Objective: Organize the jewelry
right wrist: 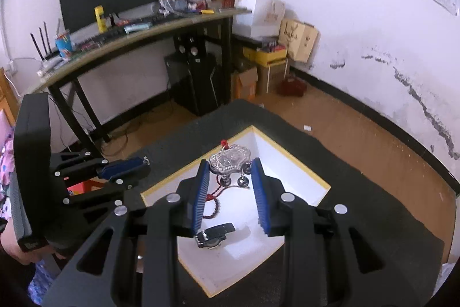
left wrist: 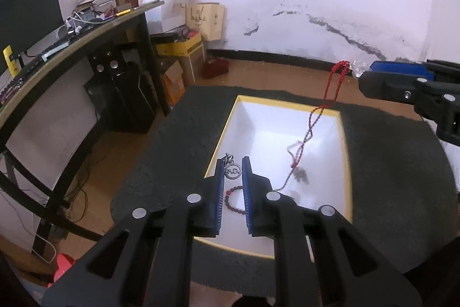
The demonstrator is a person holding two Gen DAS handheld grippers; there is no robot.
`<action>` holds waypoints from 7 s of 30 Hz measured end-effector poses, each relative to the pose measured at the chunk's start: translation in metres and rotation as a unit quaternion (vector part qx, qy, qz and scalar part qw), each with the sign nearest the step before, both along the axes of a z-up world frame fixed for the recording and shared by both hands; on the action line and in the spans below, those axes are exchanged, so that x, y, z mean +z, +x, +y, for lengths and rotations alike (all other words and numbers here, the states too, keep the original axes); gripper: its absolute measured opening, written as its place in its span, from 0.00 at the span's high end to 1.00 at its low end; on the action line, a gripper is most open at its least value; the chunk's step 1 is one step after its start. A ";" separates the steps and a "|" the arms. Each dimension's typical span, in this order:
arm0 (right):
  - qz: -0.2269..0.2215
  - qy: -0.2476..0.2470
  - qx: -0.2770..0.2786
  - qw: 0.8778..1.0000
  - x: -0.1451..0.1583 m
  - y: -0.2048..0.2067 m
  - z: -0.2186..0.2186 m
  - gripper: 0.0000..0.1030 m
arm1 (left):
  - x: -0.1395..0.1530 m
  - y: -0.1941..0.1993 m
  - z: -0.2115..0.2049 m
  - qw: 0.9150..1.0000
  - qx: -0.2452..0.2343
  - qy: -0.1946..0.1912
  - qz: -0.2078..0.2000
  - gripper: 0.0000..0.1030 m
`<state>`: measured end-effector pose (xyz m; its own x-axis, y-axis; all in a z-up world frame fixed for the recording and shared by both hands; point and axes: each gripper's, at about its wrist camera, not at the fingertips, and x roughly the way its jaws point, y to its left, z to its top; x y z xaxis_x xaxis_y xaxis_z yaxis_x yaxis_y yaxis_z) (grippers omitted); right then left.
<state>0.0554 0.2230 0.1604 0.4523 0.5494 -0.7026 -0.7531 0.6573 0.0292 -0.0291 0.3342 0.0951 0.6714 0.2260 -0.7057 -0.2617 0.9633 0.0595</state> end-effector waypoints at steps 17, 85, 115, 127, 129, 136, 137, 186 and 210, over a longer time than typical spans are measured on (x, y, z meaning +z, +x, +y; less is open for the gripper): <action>0.072 -0.087 -0.050 0.992 -0.170 0.072 0.014 0.71 | -0.144 0.065 0.002 0.995 0.014 -0.069 0.072 0.88; -0.013 -0.017 -0.259 0.966 -0.102 0.004 -0.249 0.06 | -0.086 0.076 -0.155 0.996 -0.080 -0.036 0.018 0.05; 0.019 -0.024 -0.390 0.920 -0.135 -0.052 -0.413 0.06 | -0.107 0.070 -0.300 0.984 -0.173 -0.032 0.037 0.05; -0.004 -0.019 -0.388 0.921 -0.146 -0.047 -0.414 0.06 | -0.114 0.063 -0.307 0.983 -0.178 -0.034 0.030 0.05; 0.015 -0.010 -0.392 0.920 -0.153 -0.041 -0.420 0.06 | -0.115 0.065 -0.306 0.984 -0.169 -0.039 0.029 0.05; 0.032 -0.005 -0.395 0.918 -0.160 -0.032 -0.424 0.06 | -0.121 0.067 -0.311 0.985 -0.167 -0.039 0.027 0.05; 0.032 -0.006 -0.395 0.918 -0.160 -0.032 -0.424 0.06 | -0.122 0.067 -0.312 0.985 -0.167 -0.038 0.029 0.05; 0.035 -0.013 -0.394 0.918 -0.163 -0.037 -0.419 0.06 | -0.121 0.061 -0.307 0.986 -0.159 -0.046 0.027 0.05; 0.035 -0.012 -0.392 0.919 -0.164 -0.038 -0.417 0.06 | -0.121 0.062 -0.306 0.986 -0.157 -0.045 0.027 0.05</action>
<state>0.0178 -0.1944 -0.0039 0.6549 0.0575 -0.7536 -0.0445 0.9983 0.0375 0.0325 0.0277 -0.0258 0.6589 -0.0524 -0.7504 0.0525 0.9983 -0.0236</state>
